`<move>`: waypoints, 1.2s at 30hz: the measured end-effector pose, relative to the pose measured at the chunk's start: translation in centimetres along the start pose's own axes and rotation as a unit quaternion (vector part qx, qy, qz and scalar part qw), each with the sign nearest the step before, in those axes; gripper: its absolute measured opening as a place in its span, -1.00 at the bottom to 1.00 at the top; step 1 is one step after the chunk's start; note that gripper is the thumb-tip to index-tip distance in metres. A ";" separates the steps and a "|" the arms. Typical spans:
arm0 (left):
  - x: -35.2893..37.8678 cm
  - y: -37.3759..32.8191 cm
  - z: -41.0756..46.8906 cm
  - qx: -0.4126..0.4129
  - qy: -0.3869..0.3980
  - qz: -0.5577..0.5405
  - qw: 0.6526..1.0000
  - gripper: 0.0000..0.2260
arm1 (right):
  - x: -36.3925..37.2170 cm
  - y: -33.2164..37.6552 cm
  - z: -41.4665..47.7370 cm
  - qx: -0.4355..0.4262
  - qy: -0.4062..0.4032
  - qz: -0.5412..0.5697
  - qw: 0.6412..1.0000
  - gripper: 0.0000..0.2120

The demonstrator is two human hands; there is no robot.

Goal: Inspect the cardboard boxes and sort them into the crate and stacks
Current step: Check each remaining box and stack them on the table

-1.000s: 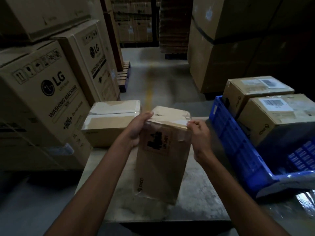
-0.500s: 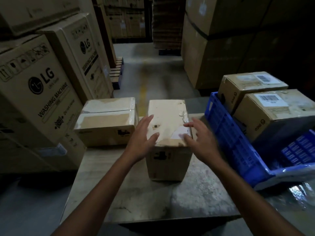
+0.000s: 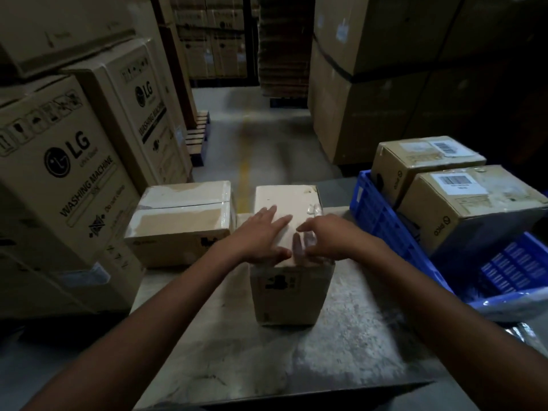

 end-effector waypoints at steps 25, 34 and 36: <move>-1.9 2.6 7.3 -0.035 0.077 0.059 0.995 0.10 | -1.0 -1.9 7.9 0.017 0.072 -0.017 0.997 -0.15; 0.4 4.1 8.4 -0.069 0.087 -0.013 0.994 0.09 | 0.4 -3.0 10.0 0.024 0.085 0.008 0.996 -0.11; 1.0 4.7 7.8 -0.072 0.069 -0.066 0.993 0.07 | 1.1 -3.6 9.4 0.026 0.073 0.055 0.995 -0.14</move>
Point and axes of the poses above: each hand's wrist, its own z-axis towards the middle knuckle, its own x-axis out of the palm, y = z × x, the point moved 5 cm from there along z, towards the middle knuckle, and after that the axes turned 9 degrees about -y, right-handed, at the moved point
